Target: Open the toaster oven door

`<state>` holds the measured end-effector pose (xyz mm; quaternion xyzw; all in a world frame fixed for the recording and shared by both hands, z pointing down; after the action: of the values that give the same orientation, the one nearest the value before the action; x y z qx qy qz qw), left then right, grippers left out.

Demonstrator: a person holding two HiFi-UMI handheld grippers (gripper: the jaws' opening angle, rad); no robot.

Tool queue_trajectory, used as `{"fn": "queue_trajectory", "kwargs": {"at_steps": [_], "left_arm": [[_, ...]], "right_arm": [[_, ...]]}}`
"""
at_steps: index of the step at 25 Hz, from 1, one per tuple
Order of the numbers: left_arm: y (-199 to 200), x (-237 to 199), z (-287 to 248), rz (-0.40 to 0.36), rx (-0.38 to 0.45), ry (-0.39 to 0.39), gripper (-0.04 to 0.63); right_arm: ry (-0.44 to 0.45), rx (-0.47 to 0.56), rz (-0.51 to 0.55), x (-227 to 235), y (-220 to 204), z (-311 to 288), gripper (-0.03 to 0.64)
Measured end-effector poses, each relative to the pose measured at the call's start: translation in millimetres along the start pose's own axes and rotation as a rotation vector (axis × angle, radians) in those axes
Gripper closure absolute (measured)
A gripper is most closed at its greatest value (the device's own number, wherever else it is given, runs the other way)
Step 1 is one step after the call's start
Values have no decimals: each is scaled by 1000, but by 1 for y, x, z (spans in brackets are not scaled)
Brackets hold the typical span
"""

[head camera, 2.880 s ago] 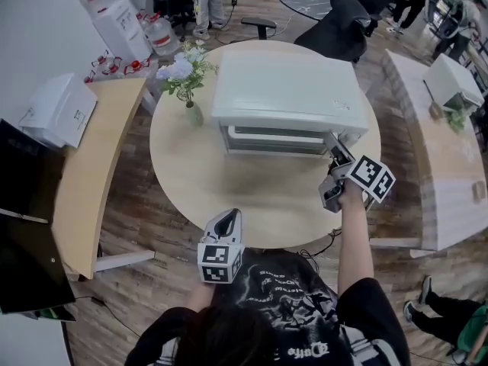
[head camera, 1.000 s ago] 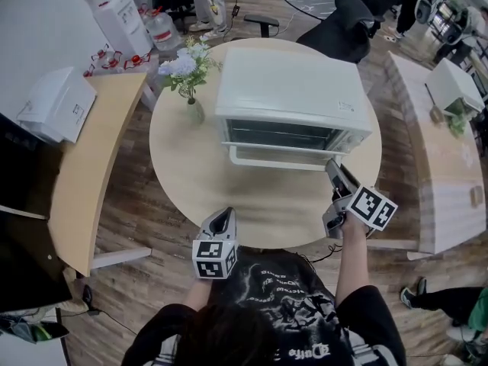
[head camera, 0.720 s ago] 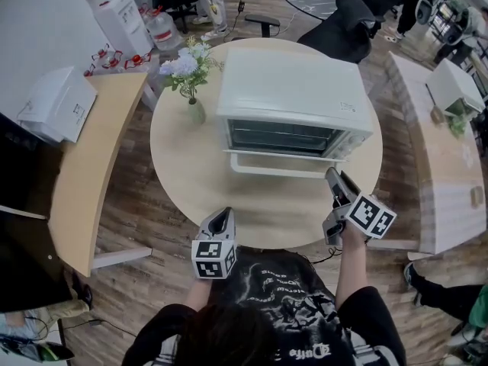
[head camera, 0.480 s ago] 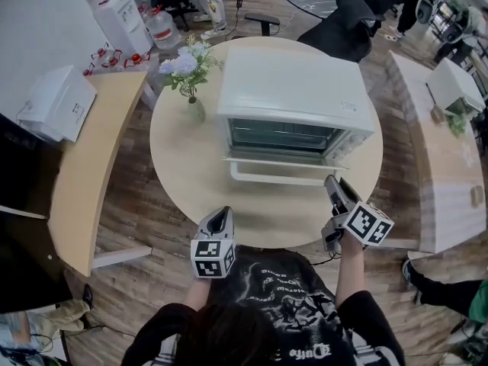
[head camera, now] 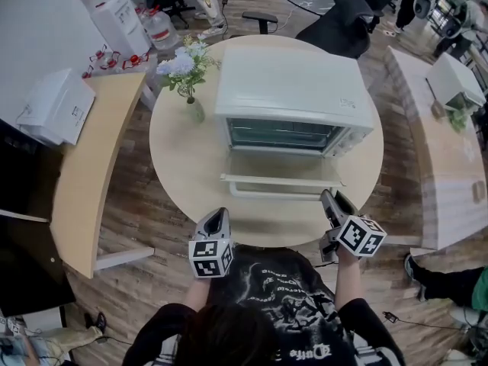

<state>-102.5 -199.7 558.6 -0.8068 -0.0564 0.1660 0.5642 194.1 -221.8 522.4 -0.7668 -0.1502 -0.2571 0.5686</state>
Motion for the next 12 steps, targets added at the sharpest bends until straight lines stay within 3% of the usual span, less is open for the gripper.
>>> {"fn": "queue_trajectory", "kwargs": {"at_steps": [12], "left_arm": [[-11, -6, 12, 12, -20, 43, 578]], "right_arm": [[-58, -47, 39, 25, -46, 14, 491]]}}
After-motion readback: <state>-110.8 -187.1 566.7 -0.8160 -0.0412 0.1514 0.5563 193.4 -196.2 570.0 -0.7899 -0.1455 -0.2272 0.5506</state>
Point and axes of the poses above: the fingertips, and each gripper's own axes: z backward along the fingers, x to its right, y out of its top, the point moved 1 cm from there along z, backward along the fingers, and after that the axes turned 15 degrees about x, right-handed, at the moved point
